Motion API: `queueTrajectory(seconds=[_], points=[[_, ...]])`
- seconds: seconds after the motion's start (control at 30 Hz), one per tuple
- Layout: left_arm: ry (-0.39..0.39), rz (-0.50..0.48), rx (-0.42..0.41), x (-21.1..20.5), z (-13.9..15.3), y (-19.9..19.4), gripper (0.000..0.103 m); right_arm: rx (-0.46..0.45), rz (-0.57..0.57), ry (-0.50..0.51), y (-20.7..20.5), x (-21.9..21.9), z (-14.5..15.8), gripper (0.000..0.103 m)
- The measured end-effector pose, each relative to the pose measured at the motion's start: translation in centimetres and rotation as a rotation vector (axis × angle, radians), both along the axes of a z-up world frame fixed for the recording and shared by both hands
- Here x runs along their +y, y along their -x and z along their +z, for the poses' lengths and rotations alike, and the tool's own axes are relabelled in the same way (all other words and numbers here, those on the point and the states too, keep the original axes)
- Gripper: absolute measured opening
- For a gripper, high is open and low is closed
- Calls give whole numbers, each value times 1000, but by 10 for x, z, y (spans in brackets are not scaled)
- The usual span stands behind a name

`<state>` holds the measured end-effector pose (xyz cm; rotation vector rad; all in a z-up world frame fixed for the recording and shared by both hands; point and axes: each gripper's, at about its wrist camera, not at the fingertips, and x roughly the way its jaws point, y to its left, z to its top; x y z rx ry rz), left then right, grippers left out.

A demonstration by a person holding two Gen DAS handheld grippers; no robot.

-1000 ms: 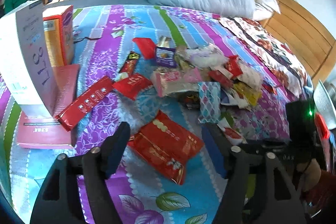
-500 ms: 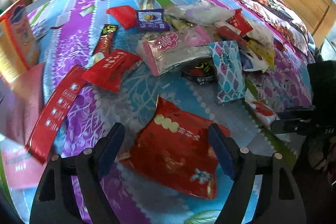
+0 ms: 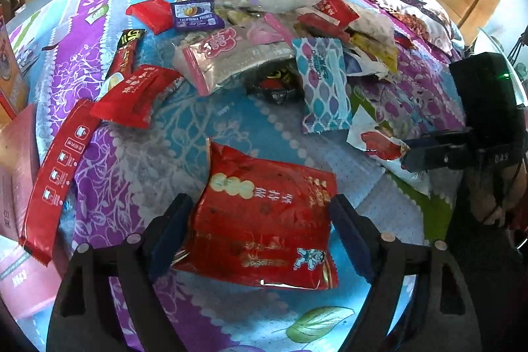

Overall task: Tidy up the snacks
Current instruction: 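Grasp a white cartoon-printed pack with the right gripper while the left gripper grasps a red pack, then carry the white pack and red pack over the clear basin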

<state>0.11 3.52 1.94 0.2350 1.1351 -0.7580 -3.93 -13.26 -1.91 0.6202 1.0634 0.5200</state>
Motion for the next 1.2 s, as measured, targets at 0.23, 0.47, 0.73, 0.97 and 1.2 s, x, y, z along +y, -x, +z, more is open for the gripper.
queueTrajectory(seconds=[0.23,0.47,0.73,0.97,1.2], points=[[-118,-7,-136,-27,-12,32,101,-120,73,298,14,46,19,52],[-10,162,-72,-9,-6,23,101,-114,64,320,13,46,19,49],[-37,280,-134,-1,2,31,76,-108,-1,379,14,40,26,29],[-78,386,-305,13,53,53,76,-148,-23,382,28,47,55,29],[-57,512,-505,50,136,73,76,-279,-43,395,27,65,123,29]])
